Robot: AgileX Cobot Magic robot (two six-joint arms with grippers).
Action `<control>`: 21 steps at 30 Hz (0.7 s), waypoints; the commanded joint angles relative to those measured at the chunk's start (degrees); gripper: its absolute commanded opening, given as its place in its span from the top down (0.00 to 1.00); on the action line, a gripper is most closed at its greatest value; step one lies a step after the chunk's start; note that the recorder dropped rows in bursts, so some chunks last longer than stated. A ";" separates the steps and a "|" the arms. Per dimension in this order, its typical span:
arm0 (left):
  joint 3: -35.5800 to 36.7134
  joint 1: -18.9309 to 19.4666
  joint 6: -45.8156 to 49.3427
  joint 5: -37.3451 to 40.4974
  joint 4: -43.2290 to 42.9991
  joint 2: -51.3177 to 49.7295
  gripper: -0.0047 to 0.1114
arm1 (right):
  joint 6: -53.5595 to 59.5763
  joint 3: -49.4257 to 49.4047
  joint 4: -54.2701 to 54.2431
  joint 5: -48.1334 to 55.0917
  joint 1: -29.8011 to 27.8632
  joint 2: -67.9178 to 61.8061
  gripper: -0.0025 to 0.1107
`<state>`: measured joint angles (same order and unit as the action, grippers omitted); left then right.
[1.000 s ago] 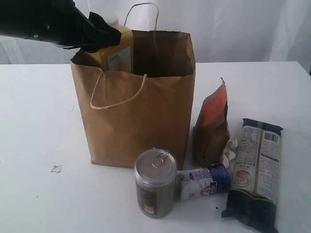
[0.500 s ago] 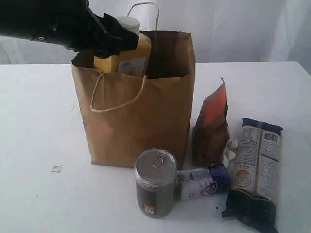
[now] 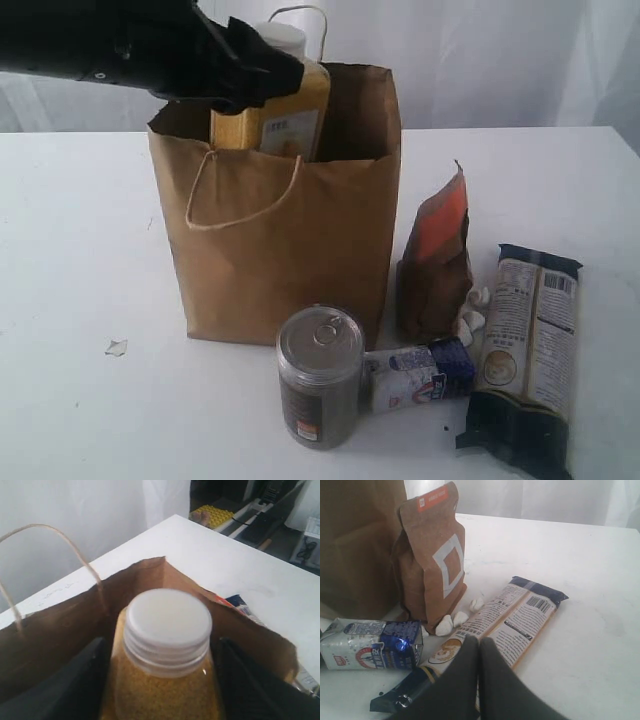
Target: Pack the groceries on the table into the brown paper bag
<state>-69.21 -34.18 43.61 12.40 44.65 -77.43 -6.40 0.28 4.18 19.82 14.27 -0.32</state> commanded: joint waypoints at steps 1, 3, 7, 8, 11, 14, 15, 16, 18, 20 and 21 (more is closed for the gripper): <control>-0.79 -3.66 4.40 -0.78 4.37 1.33 0.96 | 0.13 -0.28 0.37 -0.17 0.02 0.32 0.98; -0.69 -4.27 4.83 -0.27 4.37 1.03 0.96 | 0.13 -0.28 0.37 -0.17 0.02 0.32 0.98; -0.58 -4.16 4.83 0.70 4.37 -0.15 0.96 | 0.13 -0.28 0.37 -0.17 0.02 0.32 0.98; -0.58 -4.05 4.95 0.70 3.91 -0.50 0.96 | 0.13 -0.28 0.37 -0.17 0.02 0.32 0.98; -0.58 -4.05 6.31 -1.11 3.91 -1.16 0.96 | 0.13 -0.28 0.37 -0.17 0.02 0.32 0.98; -0.58 -3.60 6.31 -4.58 3.91 -1.21 0.96 | 0.13 -0.28 0.37 -0.17 0.02 0.32 0.98; -0.58 -3.59 6.31 -6.08 3.91 -1.21 0.96 | 0.13 -0.28 0.37 -0.17 0.02 0.32 0.98; -0.58 -3.59 6.31 -6.93 3.78 -1.21 0.96 | 0.13 -0.28 0.37 -0.17 0.02 0.32 0.98; -0.58 -3.59 6.31 -7.95 3.64 -1.21 0.96 | 0.13 -0.28 0.37 -0.17 0.02 0.32 0.98; -0.58 -3.59 6.31 -5.90 3.64 -1.30 0.96 | 0.13 -0.28 0.37 -0.17 0.02 0.32 0.98; -0.58 -3.59 5.99 -4.24 3.64 -1.43 0.96 | 0.13 -0.28 0.37 -0.17 0.02 0.32 0.98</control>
<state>-69.21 -37.87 49.76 7.30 46.43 -79.79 -6.40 0.28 4.18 19.82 14.27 -0.32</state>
